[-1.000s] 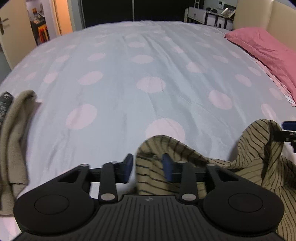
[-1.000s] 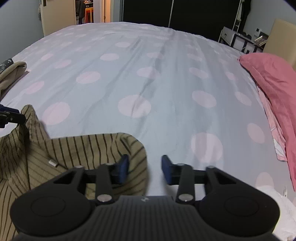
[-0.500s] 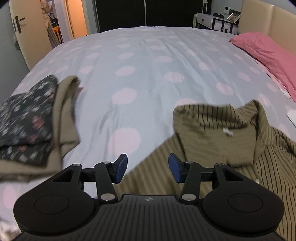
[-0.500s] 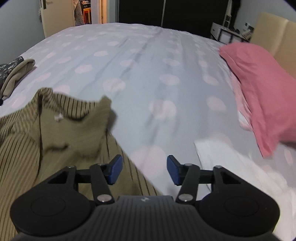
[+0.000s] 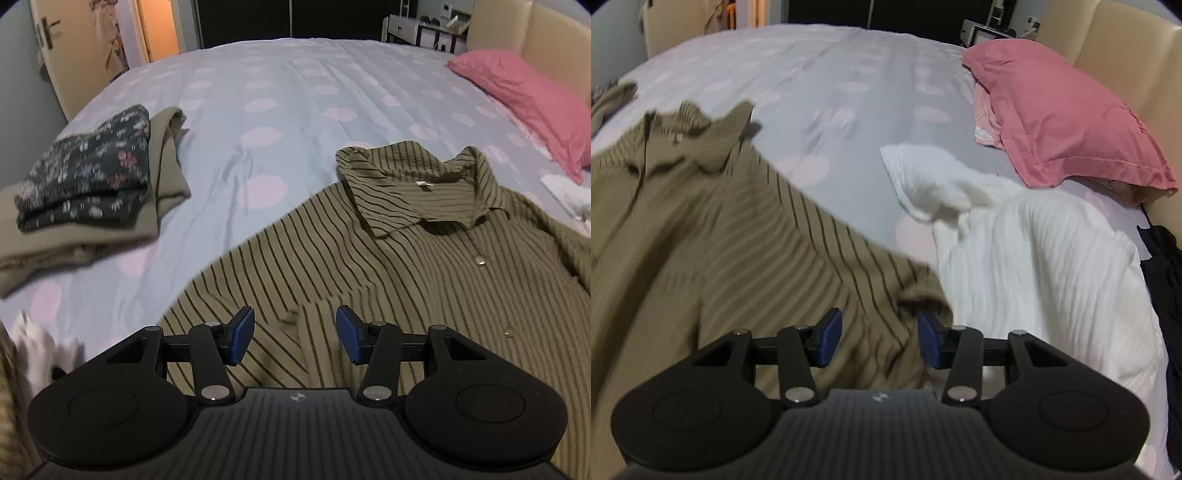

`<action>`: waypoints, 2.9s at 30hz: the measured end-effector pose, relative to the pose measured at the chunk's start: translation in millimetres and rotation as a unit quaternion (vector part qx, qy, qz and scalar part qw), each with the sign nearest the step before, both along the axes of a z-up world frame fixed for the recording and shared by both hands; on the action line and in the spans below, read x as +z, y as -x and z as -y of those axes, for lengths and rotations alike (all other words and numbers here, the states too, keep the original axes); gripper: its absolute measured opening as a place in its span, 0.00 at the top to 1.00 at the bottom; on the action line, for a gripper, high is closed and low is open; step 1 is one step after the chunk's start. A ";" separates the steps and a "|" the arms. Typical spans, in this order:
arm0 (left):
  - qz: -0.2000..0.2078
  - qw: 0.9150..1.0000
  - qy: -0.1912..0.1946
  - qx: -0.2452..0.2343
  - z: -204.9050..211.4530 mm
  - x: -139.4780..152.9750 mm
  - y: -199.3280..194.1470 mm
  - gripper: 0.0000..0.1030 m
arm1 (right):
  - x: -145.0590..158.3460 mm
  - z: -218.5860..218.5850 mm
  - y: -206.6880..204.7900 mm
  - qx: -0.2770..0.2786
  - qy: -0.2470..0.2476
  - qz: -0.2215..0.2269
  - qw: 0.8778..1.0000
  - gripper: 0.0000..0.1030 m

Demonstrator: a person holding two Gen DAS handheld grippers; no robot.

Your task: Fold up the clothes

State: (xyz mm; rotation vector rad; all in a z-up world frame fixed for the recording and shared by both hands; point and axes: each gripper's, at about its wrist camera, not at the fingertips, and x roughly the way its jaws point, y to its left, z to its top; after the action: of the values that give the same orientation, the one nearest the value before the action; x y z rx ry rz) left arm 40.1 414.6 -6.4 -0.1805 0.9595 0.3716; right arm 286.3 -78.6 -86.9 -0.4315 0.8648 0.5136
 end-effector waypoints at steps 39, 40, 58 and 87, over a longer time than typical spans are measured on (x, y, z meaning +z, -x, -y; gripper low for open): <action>-0.048 0.997 0.006 0.054 -36.2 -35.2 -3.2 0.54 | 24.4 -50.7 -166.3 -0.114 0.169 0.071 0.977 0.98; -0.050 0.997 0.005 0.056 -38.9 -36.9 -3.0 0.54 | 19.2 -50.1 -166.6 -0.115 0.170 0.069 0.976 0.97; -0.049 0.991 -0.009 0.127 -100.2 -31.4 36.4 0.53 | 43.6 -42.2 -82.1 -0.135 0.045 0.083 0.986 0.63; -0.063 0.981 0.000 0.181 -159.0 -3.5 22.2 0.98 | 0.7 -67.2 30.7 -0.131 -0.026 -0.122 0.984 0.59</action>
State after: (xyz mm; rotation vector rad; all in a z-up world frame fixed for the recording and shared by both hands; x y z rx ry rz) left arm 17.9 573.6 -9.8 -0.3367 1.0533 0.7250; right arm 255.6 -11.3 -86.2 -0.2044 1.1234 0.3489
